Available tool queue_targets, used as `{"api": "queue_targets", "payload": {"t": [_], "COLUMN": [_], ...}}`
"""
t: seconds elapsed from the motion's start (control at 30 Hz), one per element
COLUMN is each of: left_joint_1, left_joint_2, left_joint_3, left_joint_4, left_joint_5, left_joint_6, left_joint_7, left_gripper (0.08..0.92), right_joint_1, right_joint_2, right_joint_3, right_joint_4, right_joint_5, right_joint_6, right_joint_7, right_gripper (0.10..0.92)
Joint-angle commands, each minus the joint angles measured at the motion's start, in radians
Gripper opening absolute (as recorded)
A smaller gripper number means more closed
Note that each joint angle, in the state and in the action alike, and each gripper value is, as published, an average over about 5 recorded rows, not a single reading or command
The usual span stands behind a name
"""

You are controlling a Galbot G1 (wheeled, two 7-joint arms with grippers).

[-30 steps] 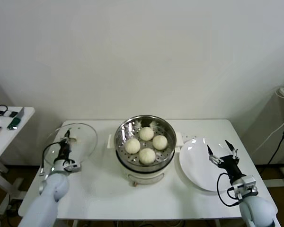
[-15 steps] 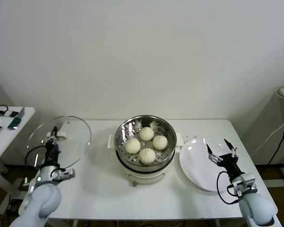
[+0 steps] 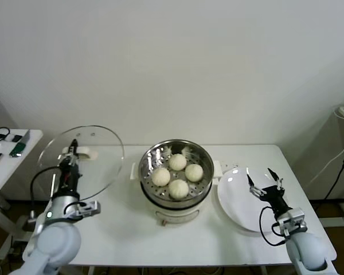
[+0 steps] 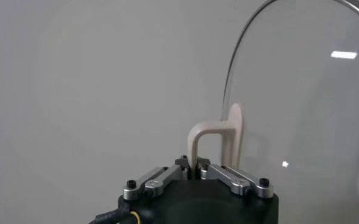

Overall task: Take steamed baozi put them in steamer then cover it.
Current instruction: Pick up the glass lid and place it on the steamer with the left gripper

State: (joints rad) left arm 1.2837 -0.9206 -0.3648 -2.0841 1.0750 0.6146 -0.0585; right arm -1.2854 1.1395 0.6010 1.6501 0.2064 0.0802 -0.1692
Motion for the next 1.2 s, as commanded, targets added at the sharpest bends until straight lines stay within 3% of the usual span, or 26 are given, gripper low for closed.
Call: {"api": "queue_targets", "payload": {"t": [0.03,0.27,0.67,1.2], "left_joint_1": [-0.22,-0.351,-0.389,-0.435], "left_joint_2": [-0.116,-0.227,-0.451,-0.533], "left_joint_3": [0.346,0.451,0.544,0.568], "left_joint_4": [-0.02,0.076,0.198,0.317], "left_joint_5": [0.183,0.259,0.357,0.422], "left_joint_6": [0.134,0.171,0.171,0.171], "left_joint_7": [0.181,0.251,0.319,0.38], "left_gripper": [0.149,0.149,0.149,0.149], "right_joint_1": [0.027,0.025,0.001,-0.023], "right_joint_2": [0.024,0.019,0.013,0.008], "right_joint_3": [-0.009,0.01,0.044,0.076], "right_joint_4": [-0.041,-0.054,-0.061,-0.065], "right_joint_5": [-0.012,-0.012,-0.014,-0.017], "right_joint_6": [0.021,0.035,0.044,0.057], "right_joint_7": [-0.002,-0.003,-0.004,-0.007], "right_gripper": [0.823,0.823,0.823,0.823]}}
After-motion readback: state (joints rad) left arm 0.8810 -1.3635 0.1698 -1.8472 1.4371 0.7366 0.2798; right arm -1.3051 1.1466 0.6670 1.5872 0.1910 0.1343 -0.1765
